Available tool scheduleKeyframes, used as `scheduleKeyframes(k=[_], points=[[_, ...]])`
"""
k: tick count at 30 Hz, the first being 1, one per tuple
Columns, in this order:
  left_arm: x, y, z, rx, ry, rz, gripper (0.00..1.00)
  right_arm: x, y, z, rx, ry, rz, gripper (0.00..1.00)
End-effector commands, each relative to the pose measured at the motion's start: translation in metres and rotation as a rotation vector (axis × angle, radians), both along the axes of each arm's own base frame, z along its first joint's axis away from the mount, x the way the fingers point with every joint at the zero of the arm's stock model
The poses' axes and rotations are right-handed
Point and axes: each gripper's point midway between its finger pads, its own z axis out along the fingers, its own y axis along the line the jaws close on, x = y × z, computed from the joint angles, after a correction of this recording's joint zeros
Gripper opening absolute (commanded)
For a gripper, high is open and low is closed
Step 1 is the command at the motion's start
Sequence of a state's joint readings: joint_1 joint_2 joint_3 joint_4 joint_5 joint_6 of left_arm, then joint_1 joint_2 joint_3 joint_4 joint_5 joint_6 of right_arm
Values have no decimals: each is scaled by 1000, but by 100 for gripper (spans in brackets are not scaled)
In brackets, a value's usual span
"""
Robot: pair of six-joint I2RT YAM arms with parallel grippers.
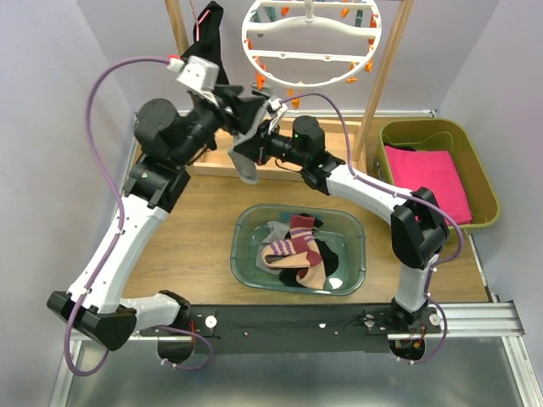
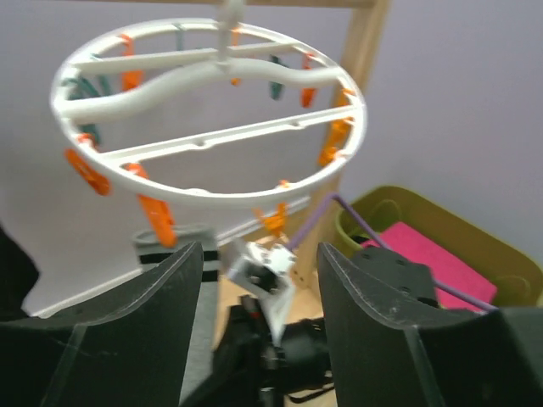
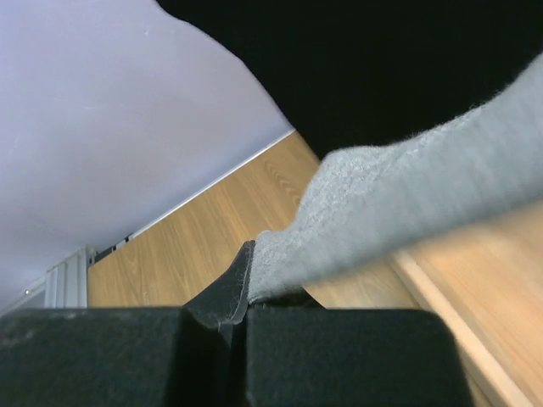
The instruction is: Remove the socks clipped to the hanger
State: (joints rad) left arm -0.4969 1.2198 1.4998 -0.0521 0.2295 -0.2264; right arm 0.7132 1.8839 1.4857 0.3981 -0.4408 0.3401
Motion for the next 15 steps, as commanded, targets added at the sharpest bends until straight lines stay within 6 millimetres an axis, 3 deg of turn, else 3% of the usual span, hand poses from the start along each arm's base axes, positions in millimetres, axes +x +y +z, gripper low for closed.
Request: scheduleKeyframes(k=[1, 7, 11, 15], points=[[15, 25, 3, -9, 35, 42, 61, -16, -1, 12, -8, 4, 47, 1], [45, 23, -19, -1, 69, 53, 52, -28, -5, 13, -17, 15, 82, 1], [60, 27, -34, -20, 114, 14, 54, -38, -10, 8, -54, 44, 106, 1], [72, 25, -31, -64, 104, 0, 59, -45, -14, 6, -78, 60, 120, 1]])
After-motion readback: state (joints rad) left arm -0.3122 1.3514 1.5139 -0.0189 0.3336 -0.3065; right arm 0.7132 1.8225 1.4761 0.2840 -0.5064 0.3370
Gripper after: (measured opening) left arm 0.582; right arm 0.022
